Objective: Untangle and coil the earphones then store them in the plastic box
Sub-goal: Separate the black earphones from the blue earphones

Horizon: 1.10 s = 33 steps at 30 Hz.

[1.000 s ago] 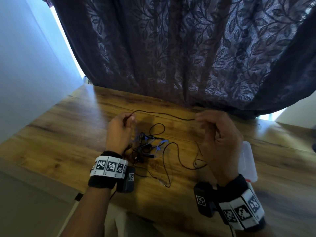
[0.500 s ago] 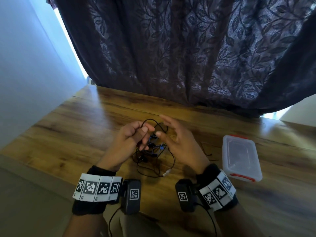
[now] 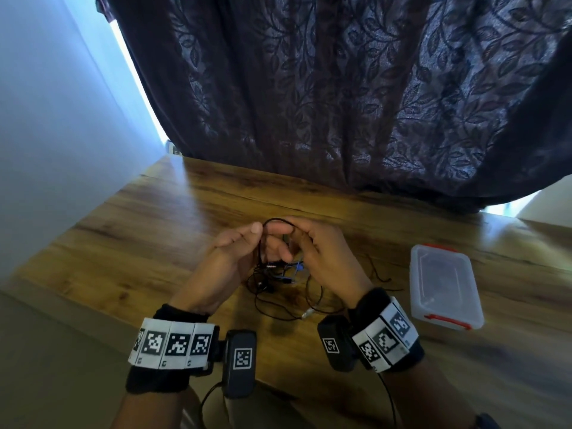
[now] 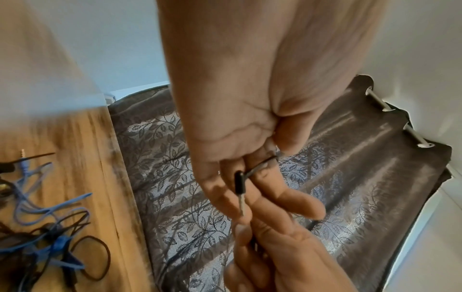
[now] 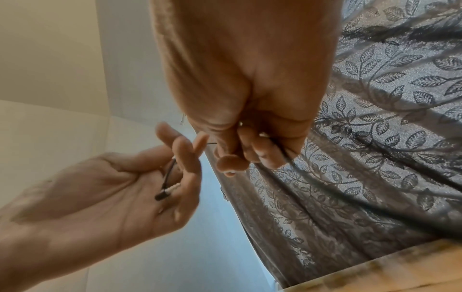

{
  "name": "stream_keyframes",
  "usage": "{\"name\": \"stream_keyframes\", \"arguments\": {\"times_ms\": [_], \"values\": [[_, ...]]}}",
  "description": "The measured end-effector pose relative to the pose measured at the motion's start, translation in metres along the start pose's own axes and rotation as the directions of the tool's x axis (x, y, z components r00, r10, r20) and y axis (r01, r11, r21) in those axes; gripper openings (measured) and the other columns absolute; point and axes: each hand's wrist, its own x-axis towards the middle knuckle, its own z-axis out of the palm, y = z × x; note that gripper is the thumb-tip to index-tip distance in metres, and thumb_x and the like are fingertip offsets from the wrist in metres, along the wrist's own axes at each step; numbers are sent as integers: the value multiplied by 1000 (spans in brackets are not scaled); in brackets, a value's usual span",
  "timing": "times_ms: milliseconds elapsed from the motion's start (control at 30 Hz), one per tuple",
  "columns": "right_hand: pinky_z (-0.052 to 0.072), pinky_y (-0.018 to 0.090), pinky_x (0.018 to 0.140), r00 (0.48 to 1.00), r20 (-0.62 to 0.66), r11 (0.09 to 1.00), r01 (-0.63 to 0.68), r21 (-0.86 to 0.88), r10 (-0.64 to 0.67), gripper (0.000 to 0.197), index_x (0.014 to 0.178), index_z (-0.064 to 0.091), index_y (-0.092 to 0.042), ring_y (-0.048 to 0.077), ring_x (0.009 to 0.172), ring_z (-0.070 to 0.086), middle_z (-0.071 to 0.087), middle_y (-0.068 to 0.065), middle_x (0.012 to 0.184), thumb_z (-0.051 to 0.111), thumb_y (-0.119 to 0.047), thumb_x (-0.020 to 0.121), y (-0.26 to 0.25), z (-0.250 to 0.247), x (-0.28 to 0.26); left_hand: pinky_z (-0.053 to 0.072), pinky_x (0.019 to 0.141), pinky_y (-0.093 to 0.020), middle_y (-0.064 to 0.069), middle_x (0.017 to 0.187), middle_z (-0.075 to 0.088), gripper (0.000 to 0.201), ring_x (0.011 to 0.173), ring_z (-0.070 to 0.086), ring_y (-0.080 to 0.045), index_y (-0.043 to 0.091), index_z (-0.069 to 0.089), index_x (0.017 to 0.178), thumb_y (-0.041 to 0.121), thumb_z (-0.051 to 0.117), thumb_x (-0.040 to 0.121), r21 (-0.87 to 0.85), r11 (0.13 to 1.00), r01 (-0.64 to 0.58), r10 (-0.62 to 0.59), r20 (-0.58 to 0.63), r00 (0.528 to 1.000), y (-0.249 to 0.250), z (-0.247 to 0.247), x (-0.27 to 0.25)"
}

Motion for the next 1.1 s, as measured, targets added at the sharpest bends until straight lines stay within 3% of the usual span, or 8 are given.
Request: {"name": "stream_keyframes", "arguments": {"times_ms": [167, 267, 400, 533, 733, 933, 1033, 1100], "values": [[51, 18, 81, 1000, 20, 998, 3, -61, -2, 39, 129, 65, -21, 4, 90, 63, 68, -9, 101, 45, -1, 102, 1, -7, -1, 55, 81, -31, -17, 86, 68, 41, 84, 66, -26, -1, 66, 120, 26, 42, 100, -65, 997, 39, -39, -8, 999, -2, -1, 0], [55, 31, 86, 999, 26, 993, 38, -111, -36, 46, 127, 66, -23, 11, 95, 64, 66, 0, 109, 45, 5, 97, 2, -12, 1, 54, 81, -30, -17, 84, 70, 37, 83, 67, -27, 1, 68, 116, 20, 40, 100, 25, 999, 29, -28, -28, 999, -1, -1, 1], [55, 44, 80, 998, 15, 983, 65, -174, -64, 47, 124, 67, -24, 17, 94, 62, 61, -1, 102, 46, 5, 94, 6, -15, 7, 50, 75, -26, -8, 79, 69, 34, 77, 62, -21, 7, 69, 112, 19, 42, 95, 217, 976, 31, -17, -66, 998, -4, 2, 2], [55, 34, 82, 998, 5, 988, 56, -145, -56, 40, 126, 67, -23, 12, 94, 62, 61, -1, 102, 46, 0, 101, 4, -14, 9, 44, 66, -22, -5, 78, 64, 32, 64, 50, -14, 10, 70, 112, 19, 46, 93, 198, 977, 74, -61, -74, 995, -9, 3, 1], [45, 15, 68, 995, -74, 992, 61, -111, -69, 31, 125, 68, -22, 5, 78, 57, 58, -8, 87, 49, -10, 104, -1, -16, 11, 40, 60, -20, 1, 66, 53, 28, 57, 40, -7, 3, 67, 110, 17, 47, 95, 133, 984, 116, -109, -57, 992, -10, 9, -1], [50, 27, 68, 990, -136, 996, 20, -92, -32, 31, 128, 67, -23, 8, 73, 58, 57, -10, 80, 48, -15, 105, -2, -15, 13, 32, 56, -22, 3, 60, 48, 32, 54, 41, -5, 1, 65, 110, 8, 34, 104, 157, 970, 187, -172, -105, 979, -12, 10, 2], [49, 25, 66, 991, -130, 996, -45, -78, 35, 32, 131, 65, -25, 5, 68, 56, 56, -14, 78, 47, -17, 105, 0, -12, 10, 30, 57, -24, 1, 58, 49, 33, 54, 39, -7, 1, 67, 108, 9, 34, 105, 185, 960, 211, -190, -122, 974, -14, 11, 4], [52, 27, 70, 991, -83, 988, -116, -100, 108, 33, 133, 62, -25, 4, 74, 58, 61, -16, 85, 46, -17, 105, 3, -9, 8, 31, 57, -22, 3, 58, 49, 32, 53, 38, -7, 2, 66, 106, 8, 35, 105, 197, 963, 185, -166, -108, 980, -14, 13, 4]]}}
